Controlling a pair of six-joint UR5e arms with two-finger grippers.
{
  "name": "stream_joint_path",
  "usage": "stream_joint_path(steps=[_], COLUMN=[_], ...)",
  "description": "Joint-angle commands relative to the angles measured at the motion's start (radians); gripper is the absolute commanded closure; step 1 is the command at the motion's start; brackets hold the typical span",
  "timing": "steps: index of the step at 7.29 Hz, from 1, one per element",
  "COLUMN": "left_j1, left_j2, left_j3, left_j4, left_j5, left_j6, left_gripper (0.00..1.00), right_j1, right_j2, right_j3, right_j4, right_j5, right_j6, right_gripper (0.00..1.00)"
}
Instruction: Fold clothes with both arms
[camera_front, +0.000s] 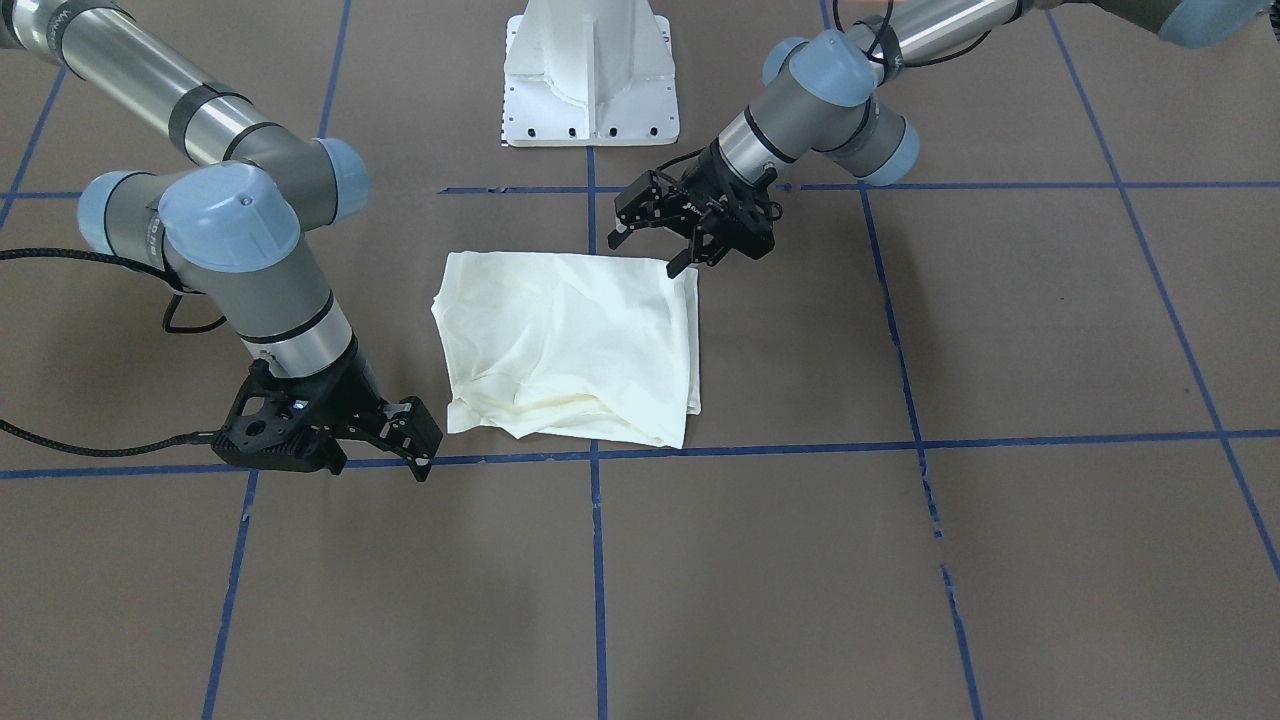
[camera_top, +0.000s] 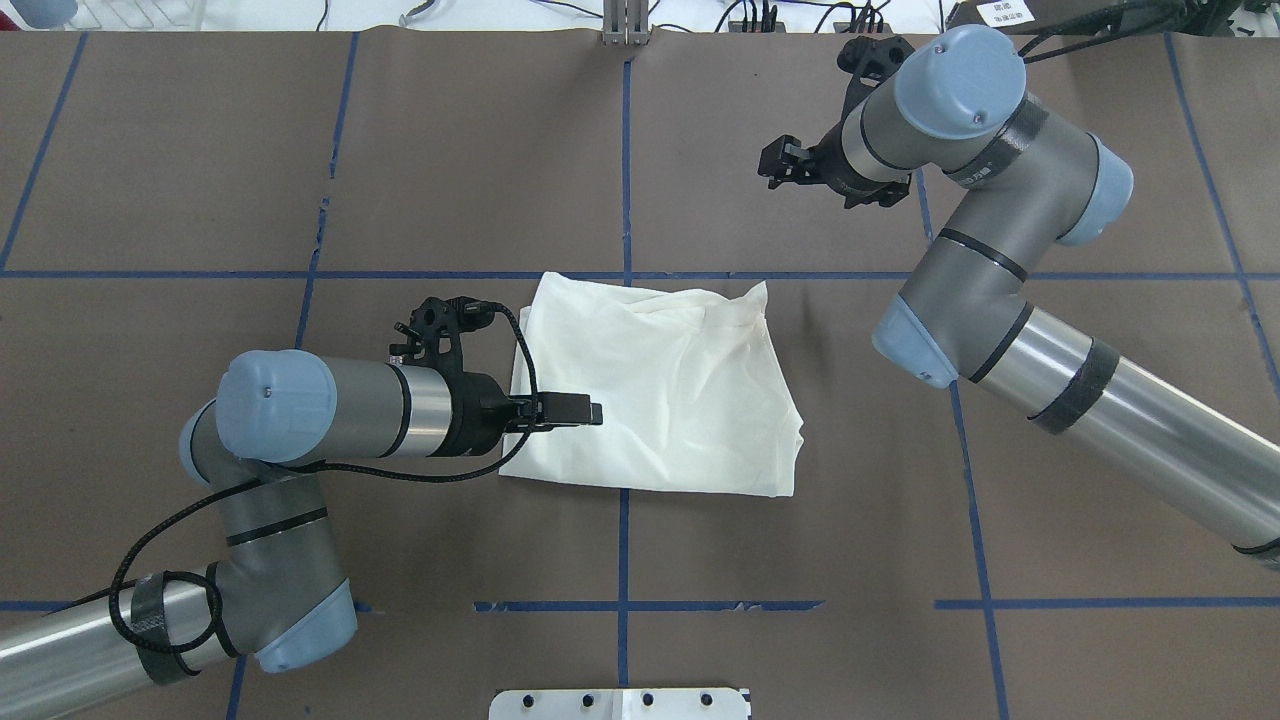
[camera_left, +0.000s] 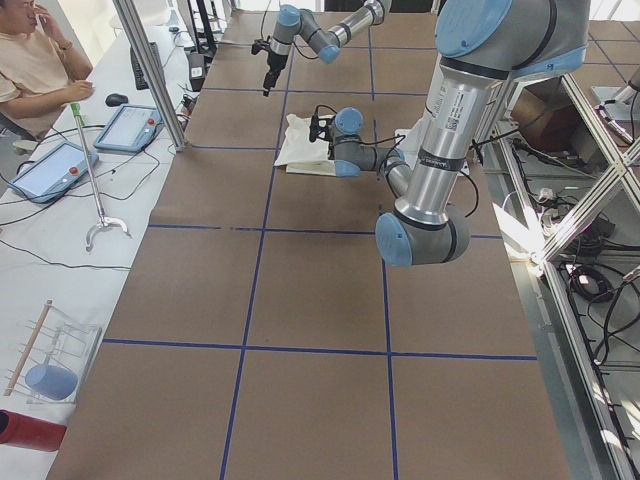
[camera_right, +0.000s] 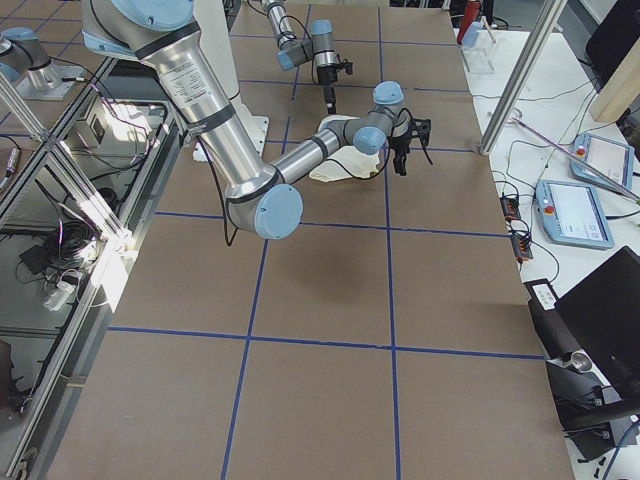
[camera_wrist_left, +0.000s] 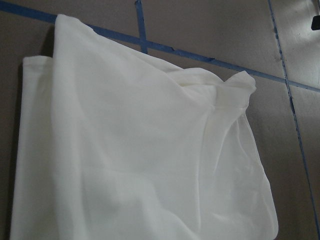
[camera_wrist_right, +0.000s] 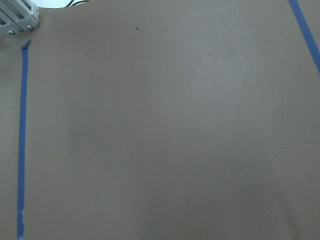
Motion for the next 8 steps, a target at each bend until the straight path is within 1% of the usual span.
stream_joint_path(steps=[1,6,7,8], left_j1=[0.01,0.03,0.03,0.021], left_j2=[-0.005,0.011,0.008,0.005], left_j3=[0.063,0.065,0.05,0.007], left_j4=[-0.008,-0.005,-0.002,0.012], left_j5=[0.044,0.055,0.053,0.049], left_j6=[-0.008,-0.007,-0.005,0.001], left_gripper=[0.0,0.0,0.0,0.0], right_j1=[0.0,-0.002,-0.002,-0.002], right_j2=[-0.002,-0.013,-0.016,-0.013], right_j3=[0.0,0.0,0.0,0.002], right_j4=[0.002,0.002,0.002,0.002], right_j5=[0.0,-0.003,0.0,0.005], right_j6=[0.0,-0.002,-0.002,-0.002], right_gripper=[0.0,0.0,0.0,0.0])
